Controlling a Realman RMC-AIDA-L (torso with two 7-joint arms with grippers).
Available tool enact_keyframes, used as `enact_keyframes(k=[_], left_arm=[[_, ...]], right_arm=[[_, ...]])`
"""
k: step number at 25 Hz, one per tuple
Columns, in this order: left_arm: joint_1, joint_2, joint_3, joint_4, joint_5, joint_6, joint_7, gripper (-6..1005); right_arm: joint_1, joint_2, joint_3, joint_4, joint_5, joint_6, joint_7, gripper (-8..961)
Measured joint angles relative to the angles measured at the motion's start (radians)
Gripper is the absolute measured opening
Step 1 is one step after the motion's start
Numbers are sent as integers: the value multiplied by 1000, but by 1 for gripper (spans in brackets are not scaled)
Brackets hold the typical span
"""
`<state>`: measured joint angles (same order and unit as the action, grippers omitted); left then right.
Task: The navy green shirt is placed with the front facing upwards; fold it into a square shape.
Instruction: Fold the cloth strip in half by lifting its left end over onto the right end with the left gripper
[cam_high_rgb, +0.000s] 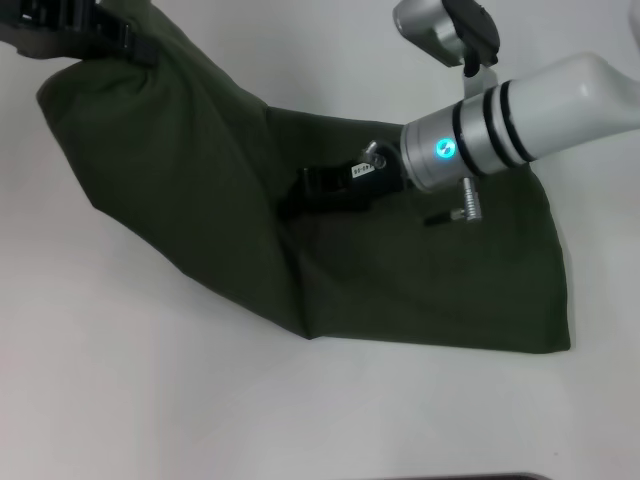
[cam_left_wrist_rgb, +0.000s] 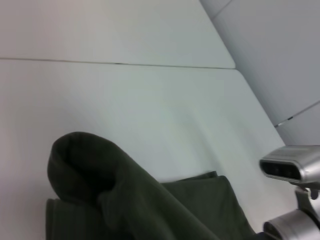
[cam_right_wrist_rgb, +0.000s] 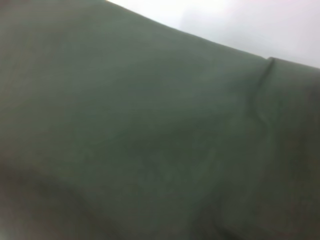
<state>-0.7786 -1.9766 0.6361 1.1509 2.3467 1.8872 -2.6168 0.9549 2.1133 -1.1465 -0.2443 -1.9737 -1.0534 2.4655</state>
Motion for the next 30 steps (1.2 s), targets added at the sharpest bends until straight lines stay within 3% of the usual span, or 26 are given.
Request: enact_keyframes(k=[10,14,22,30], left_arm=[[6,-4,2,25,-66,26,5,67],[7,-1,0,19,-66,21,9,67],[9,0,0,13,-56,3,7,66],[3,1,2,13,-55,1,1,67]], right_arm=[[83,6,-18,99,0,97,-19,20],[51,-8,-7,76,17,45,-17,20],[-113,-21,-7,-134,89,-110,-6,19],[-67,-11,-82,-64,95,-129,1,19]])
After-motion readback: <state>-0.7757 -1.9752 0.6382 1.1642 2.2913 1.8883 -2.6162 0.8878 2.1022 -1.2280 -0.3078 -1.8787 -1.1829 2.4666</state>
